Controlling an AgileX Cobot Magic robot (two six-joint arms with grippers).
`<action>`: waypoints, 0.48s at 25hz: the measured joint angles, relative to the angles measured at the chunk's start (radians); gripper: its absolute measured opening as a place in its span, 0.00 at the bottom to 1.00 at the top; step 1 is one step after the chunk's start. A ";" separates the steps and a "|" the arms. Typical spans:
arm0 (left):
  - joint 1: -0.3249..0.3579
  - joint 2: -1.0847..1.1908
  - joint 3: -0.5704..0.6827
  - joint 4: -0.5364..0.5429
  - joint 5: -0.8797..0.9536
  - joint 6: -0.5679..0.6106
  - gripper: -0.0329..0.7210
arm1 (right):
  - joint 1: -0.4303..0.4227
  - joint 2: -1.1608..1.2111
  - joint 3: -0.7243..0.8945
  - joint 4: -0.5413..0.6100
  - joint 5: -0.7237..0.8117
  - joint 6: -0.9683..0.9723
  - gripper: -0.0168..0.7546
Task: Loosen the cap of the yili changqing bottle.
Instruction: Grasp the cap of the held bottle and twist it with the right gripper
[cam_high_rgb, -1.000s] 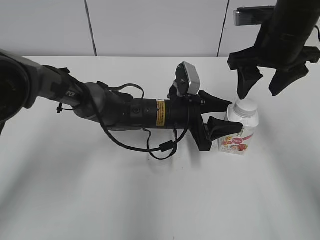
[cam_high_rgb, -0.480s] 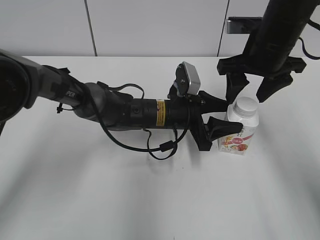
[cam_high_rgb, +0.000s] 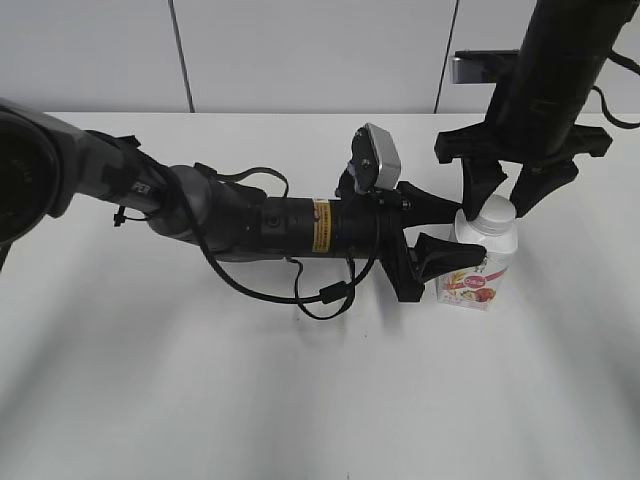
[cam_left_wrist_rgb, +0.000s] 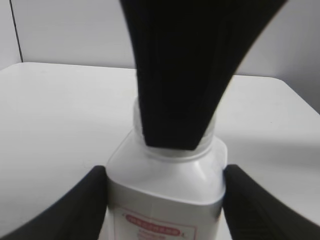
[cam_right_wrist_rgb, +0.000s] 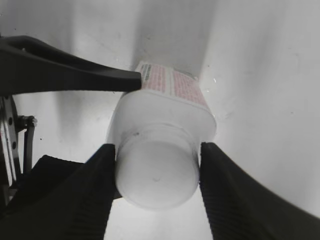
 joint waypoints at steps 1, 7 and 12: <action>0.000 0.000 0.000 0.000 0.000 0.000 0.62 | 0.000 0.005 0.000 0.001 0.003 0.000 0.57; 0.000 0.000 0.000 0.000 0.002 0.000 0.62 | 0.000 0.016 -0.001 0.002 0.007 0.000 0.54; 0.000 0.000 0.000 0.000 0.002 0.000 0.62 | 0.000 0.016 -0.001 0.002 0.009 -0.056 0.54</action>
